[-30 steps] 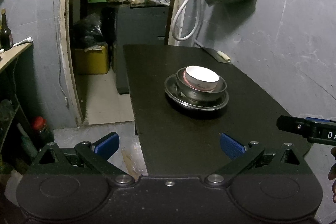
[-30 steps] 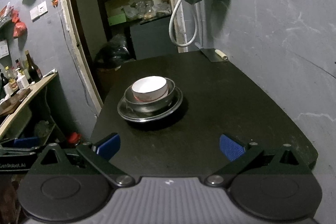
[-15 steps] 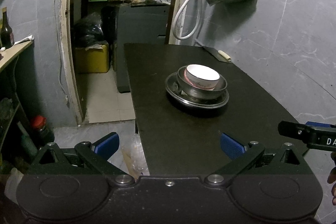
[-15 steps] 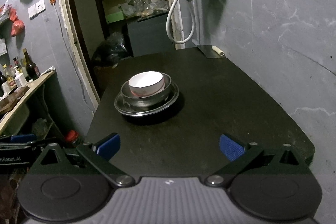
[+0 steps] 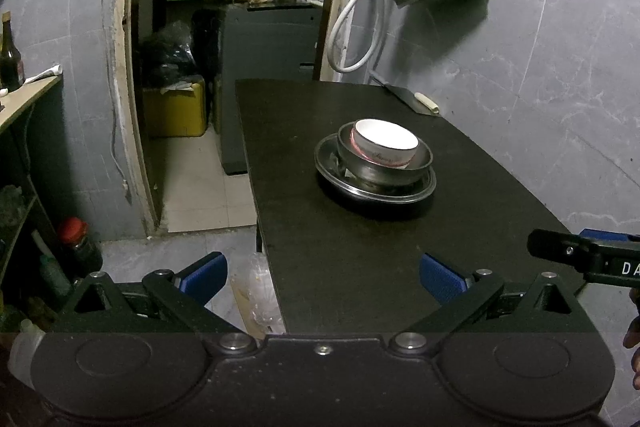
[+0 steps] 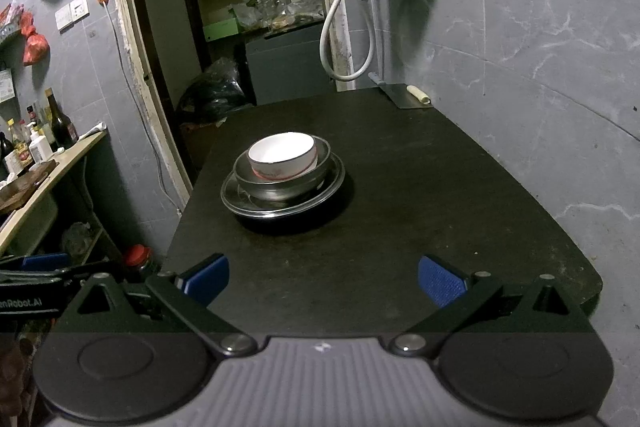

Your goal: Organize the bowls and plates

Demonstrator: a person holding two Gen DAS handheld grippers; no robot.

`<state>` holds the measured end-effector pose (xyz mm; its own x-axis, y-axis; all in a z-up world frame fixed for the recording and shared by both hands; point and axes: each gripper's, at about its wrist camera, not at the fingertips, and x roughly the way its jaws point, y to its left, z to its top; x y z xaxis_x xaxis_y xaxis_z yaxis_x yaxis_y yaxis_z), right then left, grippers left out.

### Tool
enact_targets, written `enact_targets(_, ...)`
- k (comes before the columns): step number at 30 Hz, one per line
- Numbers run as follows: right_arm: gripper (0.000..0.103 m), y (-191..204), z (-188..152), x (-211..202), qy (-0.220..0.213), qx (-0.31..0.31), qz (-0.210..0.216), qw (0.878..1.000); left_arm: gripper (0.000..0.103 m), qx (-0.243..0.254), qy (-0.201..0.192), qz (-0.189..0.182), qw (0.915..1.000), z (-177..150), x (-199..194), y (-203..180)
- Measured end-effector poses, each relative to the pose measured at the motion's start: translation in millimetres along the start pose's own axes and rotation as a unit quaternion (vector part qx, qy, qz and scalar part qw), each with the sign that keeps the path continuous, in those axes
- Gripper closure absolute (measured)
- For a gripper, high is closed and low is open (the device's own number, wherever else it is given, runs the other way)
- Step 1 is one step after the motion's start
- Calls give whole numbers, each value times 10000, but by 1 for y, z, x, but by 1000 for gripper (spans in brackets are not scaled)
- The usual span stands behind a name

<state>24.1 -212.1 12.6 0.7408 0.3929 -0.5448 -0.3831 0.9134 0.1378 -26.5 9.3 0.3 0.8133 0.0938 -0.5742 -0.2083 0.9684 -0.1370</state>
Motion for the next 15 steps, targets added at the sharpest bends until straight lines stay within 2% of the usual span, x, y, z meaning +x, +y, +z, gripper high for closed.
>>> enact_targets(15, 0, 2, 3, 5, 16, -19, -2, 10000, 1, -10, 35, -18, 10000, 3, 4, 2)
